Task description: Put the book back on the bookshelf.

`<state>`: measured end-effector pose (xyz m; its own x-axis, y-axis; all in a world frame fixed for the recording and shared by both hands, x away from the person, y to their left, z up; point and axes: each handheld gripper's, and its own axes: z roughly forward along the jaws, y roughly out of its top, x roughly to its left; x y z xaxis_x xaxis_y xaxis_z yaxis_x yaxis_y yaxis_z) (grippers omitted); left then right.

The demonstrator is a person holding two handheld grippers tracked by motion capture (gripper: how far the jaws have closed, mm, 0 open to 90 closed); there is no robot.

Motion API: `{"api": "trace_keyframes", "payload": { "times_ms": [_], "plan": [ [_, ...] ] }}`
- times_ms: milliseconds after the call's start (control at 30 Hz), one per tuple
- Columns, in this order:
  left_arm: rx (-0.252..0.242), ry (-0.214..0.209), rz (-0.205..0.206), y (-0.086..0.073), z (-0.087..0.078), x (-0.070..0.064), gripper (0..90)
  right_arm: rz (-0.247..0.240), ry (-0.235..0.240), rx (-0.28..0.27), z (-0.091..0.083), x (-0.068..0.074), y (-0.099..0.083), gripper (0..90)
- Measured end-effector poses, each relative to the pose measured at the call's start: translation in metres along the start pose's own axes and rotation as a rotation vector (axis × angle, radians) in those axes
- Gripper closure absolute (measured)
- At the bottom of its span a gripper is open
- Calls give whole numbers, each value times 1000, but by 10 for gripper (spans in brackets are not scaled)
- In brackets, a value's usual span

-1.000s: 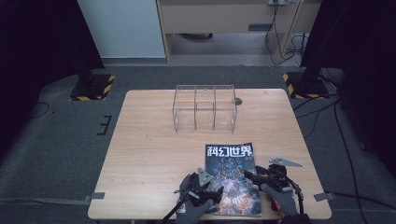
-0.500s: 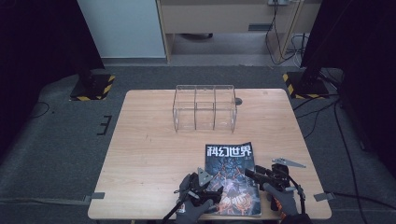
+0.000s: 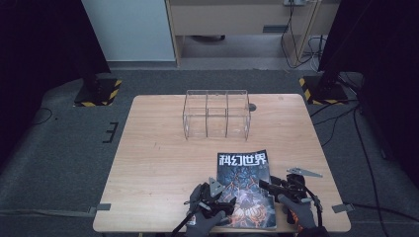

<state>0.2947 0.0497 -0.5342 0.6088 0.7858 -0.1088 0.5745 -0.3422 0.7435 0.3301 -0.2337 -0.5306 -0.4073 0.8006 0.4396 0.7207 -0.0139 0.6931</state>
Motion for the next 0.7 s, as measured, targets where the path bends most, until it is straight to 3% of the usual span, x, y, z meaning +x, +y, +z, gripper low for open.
{"api": "trace_keyframes", "payload": {
  "times_ms": [33,167,367,433,567,600,633,667,700],
  "plan": [
    [1,0,0,0,0,0,172,2,-15,33,2,0,-1,358],
    [1,0,0,0,0,0,173,21,8,32,1,-3,-1,351],
    [1,2,-2,0,0,0,172,68,122,-56,-8,-4,3,370],
    [1,2,-1,0,0,0,172,63,134,-67,-8,-3,3,371],
    [-1,2,-3,0,0,1,172,53,125,-62,-7,-2,3,368],
    [-1,1,-3,0,0,1,172,60,111,-51,-6,-4,3,367],
    [0,1,-3,0,0,1,172,53,65,-2,-2,-6,1,353],
    [-1,2,-3,0,0,1,172,53,65,-2,-2,-6,1,353],
    [-2,2,-6,0,0,1,171,33,30,32,2,-5,0,333]
  ]
}}
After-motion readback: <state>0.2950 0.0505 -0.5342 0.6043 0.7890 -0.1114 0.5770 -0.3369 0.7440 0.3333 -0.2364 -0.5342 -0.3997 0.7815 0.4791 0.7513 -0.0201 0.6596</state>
